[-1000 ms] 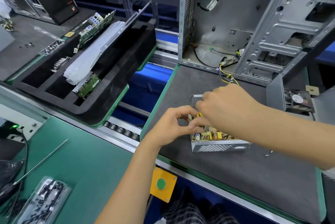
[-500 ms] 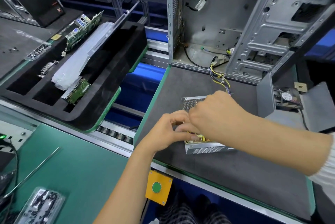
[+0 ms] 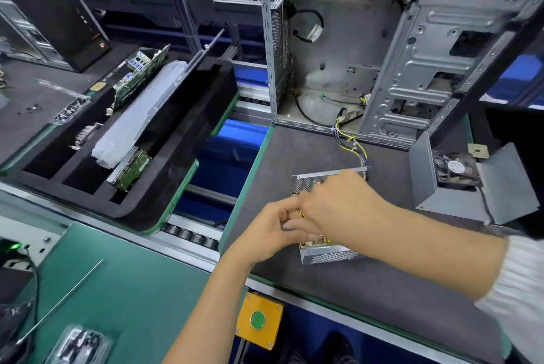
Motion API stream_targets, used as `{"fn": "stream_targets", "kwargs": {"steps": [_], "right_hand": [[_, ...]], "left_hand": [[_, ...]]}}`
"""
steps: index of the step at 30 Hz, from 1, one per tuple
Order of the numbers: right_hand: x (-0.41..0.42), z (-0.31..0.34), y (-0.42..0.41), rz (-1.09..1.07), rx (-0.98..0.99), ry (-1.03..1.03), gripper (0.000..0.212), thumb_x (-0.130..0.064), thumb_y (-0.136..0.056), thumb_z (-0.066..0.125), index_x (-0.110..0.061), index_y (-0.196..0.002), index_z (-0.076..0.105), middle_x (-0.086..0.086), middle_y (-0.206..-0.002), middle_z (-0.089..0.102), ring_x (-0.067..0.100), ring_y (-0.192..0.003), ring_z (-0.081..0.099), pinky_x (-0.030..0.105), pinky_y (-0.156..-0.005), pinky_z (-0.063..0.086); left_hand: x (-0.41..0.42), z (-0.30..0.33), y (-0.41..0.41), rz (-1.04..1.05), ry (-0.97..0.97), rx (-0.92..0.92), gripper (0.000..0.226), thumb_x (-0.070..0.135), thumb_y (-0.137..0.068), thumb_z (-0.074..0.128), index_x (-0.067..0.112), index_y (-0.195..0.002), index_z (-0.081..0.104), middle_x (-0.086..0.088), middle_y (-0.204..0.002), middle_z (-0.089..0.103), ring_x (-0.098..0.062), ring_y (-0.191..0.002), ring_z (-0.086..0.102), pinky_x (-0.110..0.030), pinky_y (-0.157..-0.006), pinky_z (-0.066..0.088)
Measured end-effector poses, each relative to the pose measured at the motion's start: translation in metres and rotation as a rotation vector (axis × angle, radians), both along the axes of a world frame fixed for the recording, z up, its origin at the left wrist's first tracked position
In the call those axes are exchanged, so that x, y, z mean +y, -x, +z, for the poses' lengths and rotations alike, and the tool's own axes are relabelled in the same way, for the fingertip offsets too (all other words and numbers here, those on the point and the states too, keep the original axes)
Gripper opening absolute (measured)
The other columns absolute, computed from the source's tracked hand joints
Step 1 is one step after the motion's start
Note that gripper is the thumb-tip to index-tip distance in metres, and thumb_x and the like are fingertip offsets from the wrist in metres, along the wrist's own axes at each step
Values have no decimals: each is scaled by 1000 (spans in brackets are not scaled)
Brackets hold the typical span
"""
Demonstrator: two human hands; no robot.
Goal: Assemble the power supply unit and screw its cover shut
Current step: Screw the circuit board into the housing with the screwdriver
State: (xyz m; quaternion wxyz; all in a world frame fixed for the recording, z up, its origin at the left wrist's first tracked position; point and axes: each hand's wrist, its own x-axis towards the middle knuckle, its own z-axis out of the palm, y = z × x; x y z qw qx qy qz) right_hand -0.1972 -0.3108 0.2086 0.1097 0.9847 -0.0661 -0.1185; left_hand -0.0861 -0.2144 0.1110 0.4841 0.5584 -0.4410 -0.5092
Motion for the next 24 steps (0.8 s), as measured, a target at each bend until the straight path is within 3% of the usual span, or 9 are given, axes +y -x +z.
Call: {"fn": "stream_targets", "kwargs": {"steps": [2,4,6,13,16,19,22,24], "right_hand": [[-1,-6,1,-27,-11,8,38,-47,-99,33,-19,-97,59,-4,-85,56,23,-87,64,26,-46,11],[0,-9,3,-20,-53,27,32,-45,-98,40,-21,-98,62,-5,-80,55,22,-84,64,26,-46,12],[2,-12,5,-26,-93,-2,42,-52,-97,36,-20,-95,62,-4,-76,53,22,-81,63,25,-45,14],[6,-10,5,-61,-98,-8,64,-64,-93,20,-18,-91,64,1,-69,50,21,-66,50,27,-46,11],[7,-9,6,-78,-59,-13,56,-53,-99,22,-15,-98,63,5,-90,62,25,-80,59,27,-46,12],[5,-7,5,-93,20,-26,46,-45,-101,26,-9,-114,52,8,-108,62,28,-98,61,26,-46,14],[-4,-8,9,-97,63,-93,30,-32,-100,40,-10,-120,42,8,-112,53,29,-104,54,31,-54,29],[-10,-6,13,-49,54,-168,33,-13,-92,52,-17,-122,40,4,-104,44,24,-101,47,30,-55,30]], "left_hand": [[1,2,4,14,9,6,42,-6,-79,73,31,-98,67,-25,-83,64,-5,-82,64,-14,-77,49],[2,4,5,13,24,-7,42,-5,-77,74,35,-88,69,-12,-80,67,-1,-76,62,-12,-73,49],[2,6,5,-6,24,-8,39,-2,-75,73,36,-80,70,10,-76,69,0,-73,62,-14,-69,50],[0,8,2,-10,14,-53,34,-2,-75,75,32,-78,72,7,-77,69,-5,-76,62,-19,-71,51],[-1,6,1,-25,8,-111,41,-4,-77,75,37,-77,69,13,-76,68,0,-74,59,-16,-72,48],[1,10,-5,-104,4,-133,28,7,-85,73,33,-94,71,13,-88,70,-2,-88,62,-20,-86,47],[0,11,-12,-165,-18,-119,23,9,-92,67,24,-109,71,13,-99,70,-6,-100,62,-24,-95,46],[-3,12,-12,-141,-22,-113,26,8,-92,66,24,-111,72,-1,-106,73,-15,-101,64,-31,-97,48]]}}
